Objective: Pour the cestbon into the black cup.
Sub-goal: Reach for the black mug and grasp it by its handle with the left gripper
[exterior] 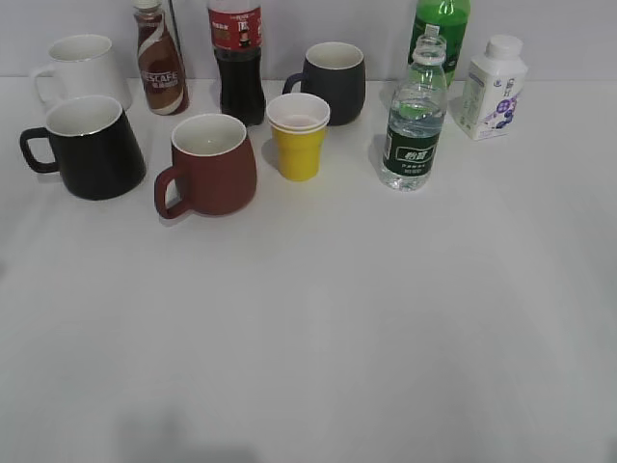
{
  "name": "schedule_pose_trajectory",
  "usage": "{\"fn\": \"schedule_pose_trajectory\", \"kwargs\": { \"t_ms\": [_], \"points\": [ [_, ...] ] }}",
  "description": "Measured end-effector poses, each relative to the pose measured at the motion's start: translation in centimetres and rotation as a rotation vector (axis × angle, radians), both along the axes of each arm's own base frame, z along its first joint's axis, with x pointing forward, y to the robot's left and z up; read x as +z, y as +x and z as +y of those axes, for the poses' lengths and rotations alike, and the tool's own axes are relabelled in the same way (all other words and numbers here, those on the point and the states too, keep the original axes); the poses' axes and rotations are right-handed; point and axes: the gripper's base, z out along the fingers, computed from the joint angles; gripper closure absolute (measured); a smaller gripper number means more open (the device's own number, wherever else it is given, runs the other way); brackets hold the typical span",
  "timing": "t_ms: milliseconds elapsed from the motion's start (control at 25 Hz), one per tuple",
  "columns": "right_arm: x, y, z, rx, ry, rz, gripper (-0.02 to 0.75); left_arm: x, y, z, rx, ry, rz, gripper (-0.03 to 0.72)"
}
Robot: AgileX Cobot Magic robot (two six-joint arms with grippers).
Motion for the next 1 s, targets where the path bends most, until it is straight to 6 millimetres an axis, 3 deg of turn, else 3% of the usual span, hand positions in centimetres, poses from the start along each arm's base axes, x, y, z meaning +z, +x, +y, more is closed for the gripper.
{"fn": "schedule_pose_trajectory", "kwargs": {
  "t_ms": [200,320,560,720,1000],
  "points": [
    [0.0,0.0,0.0,0.000,0.000,0.000,0.150,-4.2,3.9,-0.1,-0.010,-0.070,0.060,0.321],
    [0.0,0.0,0.0,0.000,0.000,0.000,0.150,-7.7,5.4,-0.5,-0.051,-0.072,0.146,0.313],
    [0.0,0.0,0.0,0.000,0.000,0.000,0.150,-11.5,7.3,-1.1,-0.115,-0.065,0.196,0.316],
    [0.0,0.0,0.0,0.001,0.002,0.000,0.150,-12.6,9.1,-1.1,-0.111,-0.064,0.203,0.330],
    [0.0,0.0,0.0,0.003,0.005,0.000,0.150,-12.6,13.0,-1.0,-0.105,-0.054,0.159,0.335]
  ]
}}
